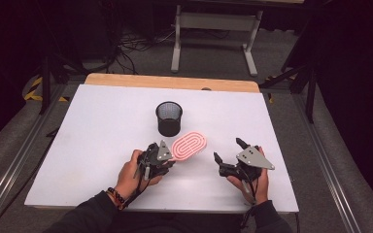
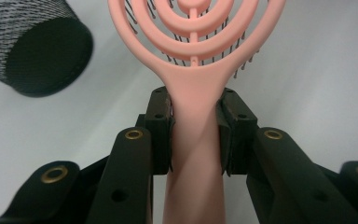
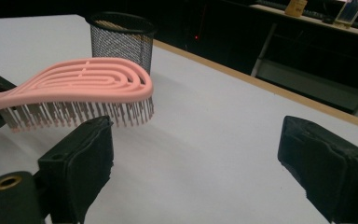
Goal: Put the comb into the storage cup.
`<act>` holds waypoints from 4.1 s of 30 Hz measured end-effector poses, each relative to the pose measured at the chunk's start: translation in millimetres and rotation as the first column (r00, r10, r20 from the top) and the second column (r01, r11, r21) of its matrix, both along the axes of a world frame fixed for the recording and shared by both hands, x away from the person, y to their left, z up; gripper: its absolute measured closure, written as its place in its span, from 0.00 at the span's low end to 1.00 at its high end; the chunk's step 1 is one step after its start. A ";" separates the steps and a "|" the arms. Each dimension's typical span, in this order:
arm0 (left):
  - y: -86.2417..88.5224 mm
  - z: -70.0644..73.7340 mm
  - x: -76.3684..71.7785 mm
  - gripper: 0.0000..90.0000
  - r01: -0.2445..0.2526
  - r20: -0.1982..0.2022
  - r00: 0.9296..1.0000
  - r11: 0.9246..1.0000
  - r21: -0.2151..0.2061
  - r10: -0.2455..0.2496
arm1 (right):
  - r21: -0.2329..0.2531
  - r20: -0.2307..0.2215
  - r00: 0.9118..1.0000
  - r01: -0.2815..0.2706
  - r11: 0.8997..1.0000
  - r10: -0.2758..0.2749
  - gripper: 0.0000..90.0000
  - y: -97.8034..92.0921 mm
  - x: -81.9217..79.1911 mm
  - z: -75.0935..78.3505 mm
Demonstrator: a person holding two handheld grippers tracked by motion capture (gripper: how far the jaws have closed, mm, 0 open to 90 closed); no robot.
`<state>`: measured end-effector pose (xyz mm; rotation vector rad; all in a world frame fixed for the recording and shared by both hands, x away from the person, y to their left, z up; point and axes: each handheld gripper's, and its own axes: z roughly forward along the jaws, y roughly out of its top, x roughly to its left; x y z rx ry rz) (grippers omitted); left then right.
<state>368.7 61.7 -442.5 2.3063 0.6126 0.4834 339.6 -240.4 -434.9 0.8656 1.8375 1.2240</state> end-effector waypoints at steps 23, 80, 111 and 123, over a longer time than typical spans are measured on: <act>45.6 -4.2 -9.4 0.77 0.029 0.177 0.984 0.954 -0.299 0.026 | 0.233 0.017 0.995 -0.101 0.967 0.100 0.07 26.7 0.5 38.5; 43.1 -8.9 -34.3 0.77 0.060 0.360 0.926 0.901 -0.430 0.110 | 0.507 -0.032 0.985 -0.131 0.852 0.170 0.31 123.5 21.1 50.4; 29.6 -15.2 -32.0 0.77 0.040 0.371 0.922 0.926 -0.376 0.111 | 0.495 0.014 0.986 -0.150 0.856 0.164 0.59 126.2 11.6 54.1; 27.5 -18.4 -28.6 0.77 0.012 0.354 0.927 0.935 -0.355 0.123 | 0.488 0.038 0.973 -0.218 0.845 0.229 0.68 129.4 2.9 57.2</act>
